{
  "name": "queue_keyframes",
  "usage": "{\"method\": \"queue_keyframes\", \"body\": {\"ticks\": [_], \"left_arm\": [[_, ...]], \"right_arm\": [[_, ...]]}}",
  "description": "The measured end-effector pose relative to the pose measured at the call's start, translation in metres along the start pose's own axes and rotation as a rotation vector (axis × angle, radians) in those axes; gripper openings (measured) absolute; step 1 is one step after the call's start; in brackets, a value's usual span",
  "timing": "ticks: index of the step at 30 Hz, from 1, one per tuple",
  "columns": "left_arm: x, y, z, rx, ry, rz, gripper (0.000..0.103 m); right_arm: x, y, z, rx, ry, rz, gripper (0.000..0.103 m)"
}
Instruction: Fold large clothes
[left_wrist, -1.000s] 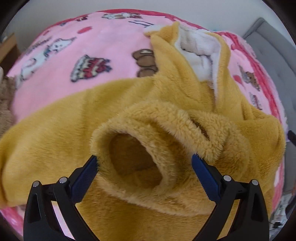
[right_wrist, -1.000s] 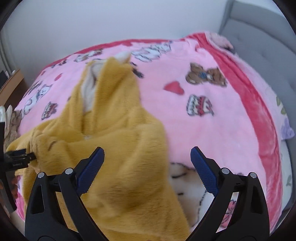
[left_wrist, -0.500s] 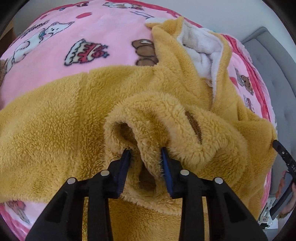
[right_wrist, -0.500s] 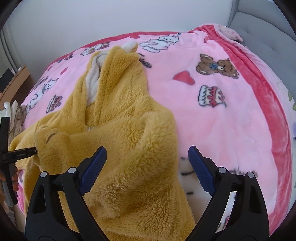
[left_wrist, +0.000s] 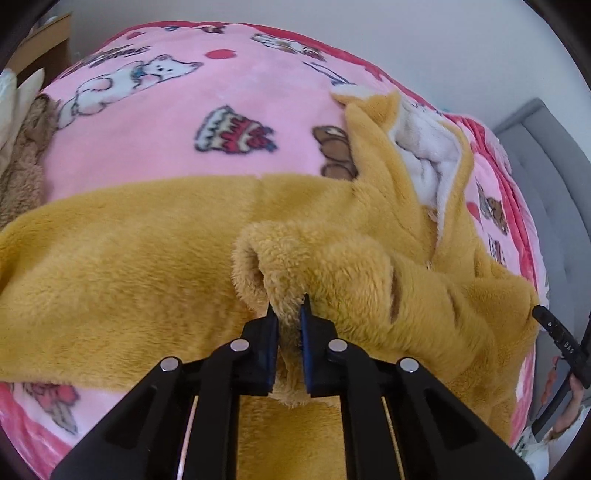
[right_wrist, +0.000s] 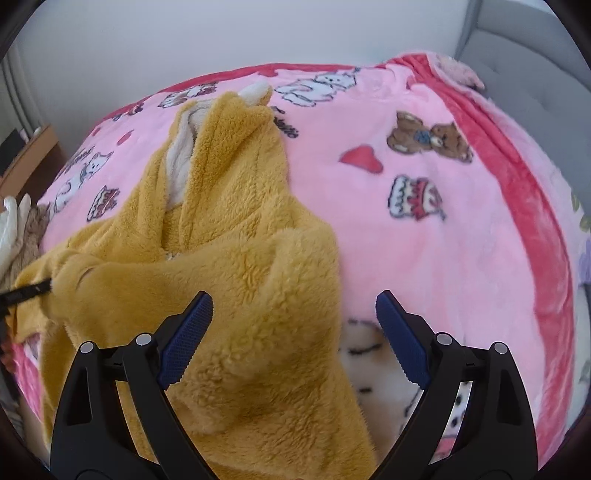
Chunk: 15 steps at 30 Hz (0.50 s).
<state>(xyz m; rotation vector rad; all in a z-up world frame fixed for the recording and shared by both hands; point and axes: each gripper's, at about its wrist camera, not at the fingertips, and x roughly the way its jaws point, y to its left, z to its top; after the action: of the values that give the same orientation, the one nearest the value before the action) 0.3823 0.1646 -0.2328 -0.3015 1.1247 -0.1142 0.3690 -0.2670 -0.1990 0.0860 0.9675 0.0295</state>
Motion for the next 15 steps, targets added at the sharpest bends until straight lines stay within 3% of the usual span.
{"method": "queue_keyframes", "body": {"ticks": [2,4,7,9,12,14,15], "left_arm": [[-0.002,0.012,0.000,0.019,0.001,0.048,0.010],[0.009,0.025,-0.005,0.014,0.032,0.082,0.010],[0.023,0.040,-0.007,0.007,0.045,0.076,0.010],[0.028,0.042,-0.006,0.012,0.050,0.063,0.011],[0.034,0.041,-0.006,0.039,0.063,0.060,0.012],[0.037,0.036,-0.011,0.073,0.072,0.081,0.012],[0.039,0.036,-0.013,0.071,0.077,0.080,0.012]], "right_arm": [[0.005,-0.001,0.006,0.011,0.002,0.073,0.073],[0.019,0.005,0.011,-0.030,0.045,0.097,0.048],[0.046,0.020,0.012,-0.130,0.091,0.080,0.032],[0.072,0.022,0.008,-0.199,0.127,-0.036,0.028],[0.106,0.000,0.007,-0.135,0.175,-0.051,0.029],[0.119,-0.012,0.012,-0.067,0.182,-0.052,0.040],[0.122,-0.015,0.013,-0.041,0.187,-0.062,0.052]]}}
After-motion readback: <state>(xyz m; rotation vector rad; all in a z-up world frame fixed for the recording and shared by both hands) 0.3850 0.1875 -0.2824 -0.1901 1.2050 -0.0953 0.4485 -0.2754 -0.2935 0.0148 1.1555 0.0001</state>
